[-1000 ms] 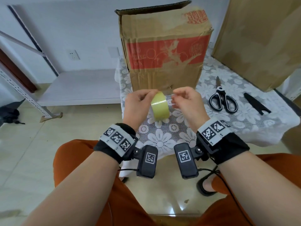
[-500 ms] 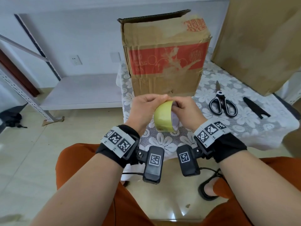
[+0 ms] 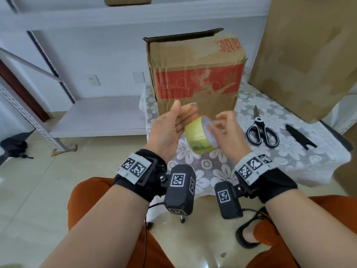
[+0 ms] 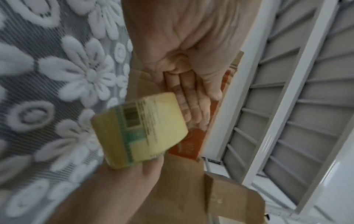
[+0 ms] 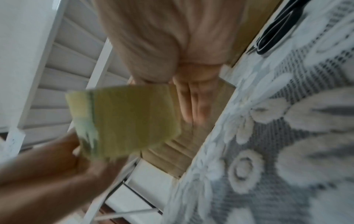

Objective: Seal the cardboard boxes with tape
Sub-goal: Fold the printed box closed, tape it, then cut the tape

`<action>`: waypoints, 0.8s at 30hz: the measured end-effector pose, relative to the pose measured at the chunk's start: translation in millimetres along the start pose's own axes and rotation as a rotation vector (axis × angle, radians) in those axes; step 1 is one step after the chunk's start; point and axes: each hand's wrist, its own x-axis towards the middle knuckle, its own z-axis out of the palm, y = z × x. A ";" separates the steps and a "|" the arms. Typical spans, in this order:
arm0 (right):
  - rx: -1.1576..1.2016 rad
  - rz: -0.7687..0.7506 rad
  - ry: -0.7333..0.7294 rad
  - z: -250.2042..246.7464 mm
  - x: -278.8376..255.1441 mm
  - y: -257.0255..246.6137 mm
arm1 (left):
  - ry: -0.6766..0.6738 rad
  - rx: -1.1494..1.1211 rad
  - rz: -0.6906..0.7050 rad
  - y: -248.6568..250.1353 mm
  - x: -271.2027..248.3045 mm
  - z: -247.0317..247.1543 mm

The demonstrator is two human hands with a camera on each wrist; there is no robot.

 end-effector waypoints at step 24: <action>0.177 -0.454 -0.024 -7.9 47.1 -126.0 | 0.234 -0.306 -0.003 118.3 20.3 10.2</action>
